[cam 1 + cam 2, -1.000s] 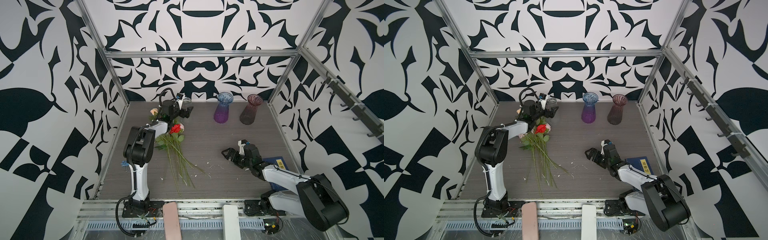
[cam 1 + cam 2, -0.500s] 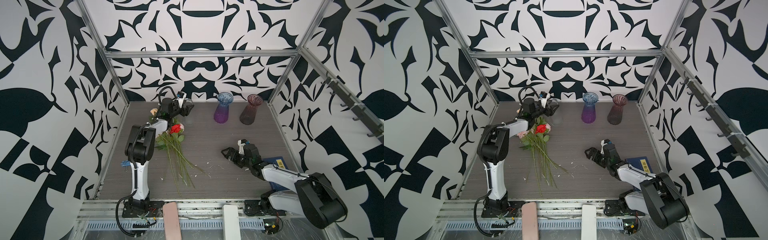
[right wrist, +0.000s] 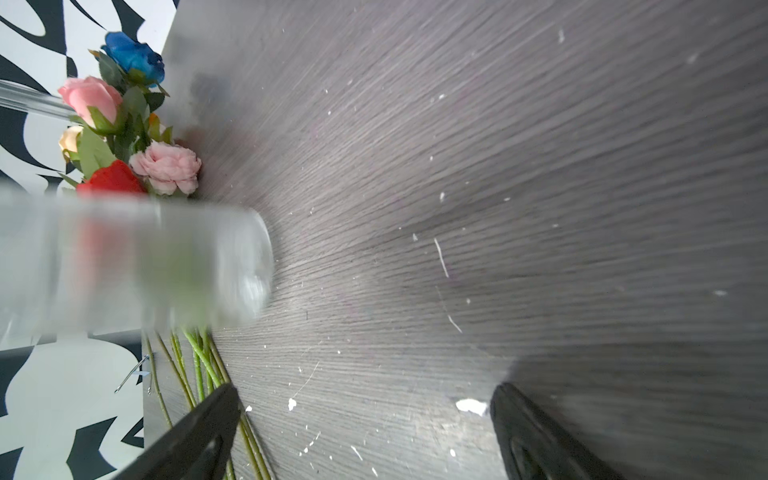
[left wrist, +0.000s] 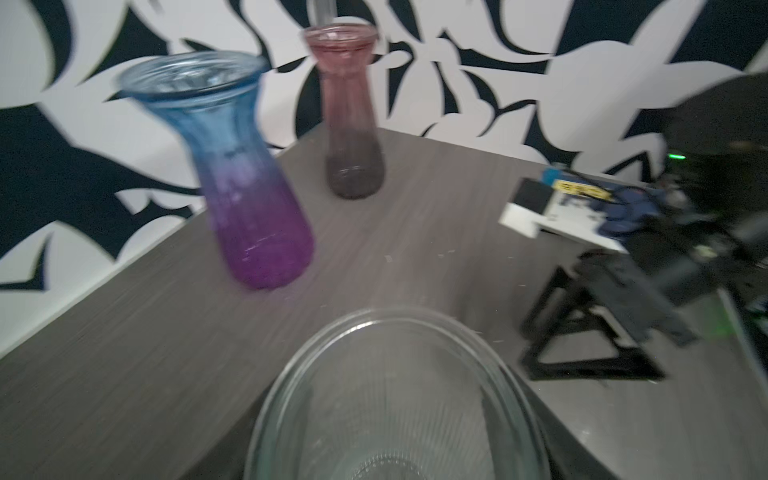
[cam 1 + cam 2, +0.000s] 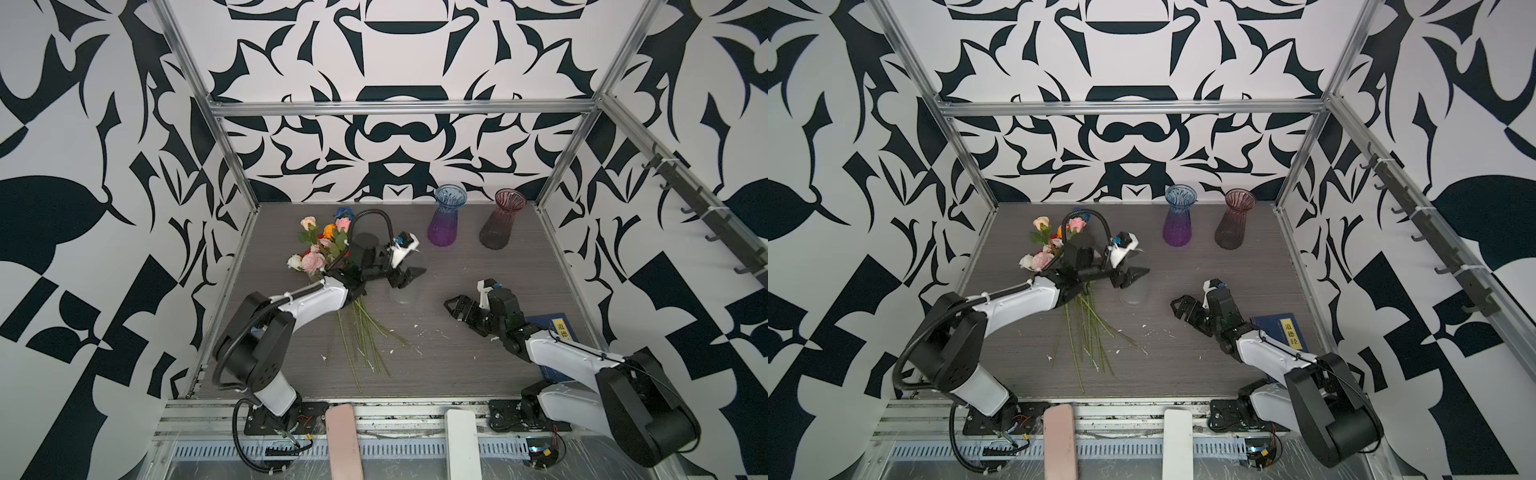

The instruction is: Arrange the flowers into the vase

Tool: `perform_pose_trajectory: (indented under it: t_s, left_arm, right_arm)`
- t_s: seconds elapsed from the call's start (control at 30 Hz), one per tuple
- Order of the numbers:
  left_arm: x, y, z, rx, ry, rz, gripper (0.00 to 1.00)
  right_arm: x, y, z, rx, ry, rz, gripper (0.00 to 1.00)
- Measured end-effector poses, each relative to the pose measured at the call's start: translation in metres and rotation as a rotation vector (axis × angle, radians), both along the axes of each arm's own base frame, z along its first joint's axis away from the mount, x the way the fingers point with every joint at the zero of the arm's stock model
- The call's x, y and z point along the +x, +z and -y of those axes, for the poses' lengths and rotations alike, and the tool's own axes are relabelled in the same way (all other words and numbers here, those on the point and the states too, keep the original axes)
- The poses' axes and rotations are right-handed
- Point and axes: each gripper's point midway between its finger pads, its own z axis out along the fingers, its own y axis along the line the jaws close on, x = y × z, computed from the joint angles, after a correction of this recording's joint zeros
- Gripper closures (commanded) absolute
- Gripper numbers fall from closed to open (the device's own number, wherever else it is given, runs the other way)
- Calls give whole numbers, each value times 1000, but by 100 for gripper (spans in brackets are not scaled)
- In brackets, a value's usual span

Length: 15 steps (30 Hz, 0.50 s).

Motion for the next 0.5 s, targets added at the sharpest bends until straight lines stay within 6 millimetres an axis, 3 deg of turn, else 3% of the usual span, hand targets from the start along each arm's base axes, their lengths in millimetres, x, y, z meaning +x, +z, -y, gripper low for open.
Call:
perform_pose_trajectory:
  t_s: [0.07,0.17,0.27,0.5]
  left_arm:
    - [-41,2,13,4,-69,15,37]
    - [-75,0,20,14,-111,24,36]
    - [-83,-11,18,39,-99,20,35]
    - [-71,-10,16,45,-26,60,30]
  right_arm:
    - [-1,5,3,-8,-11,12,2]
    - [-3,8,6,-20,-17,20,2]
    - [-5,10,9,-29,-24,25,2]
    - [-7,14,13,-34,-40,43,3]
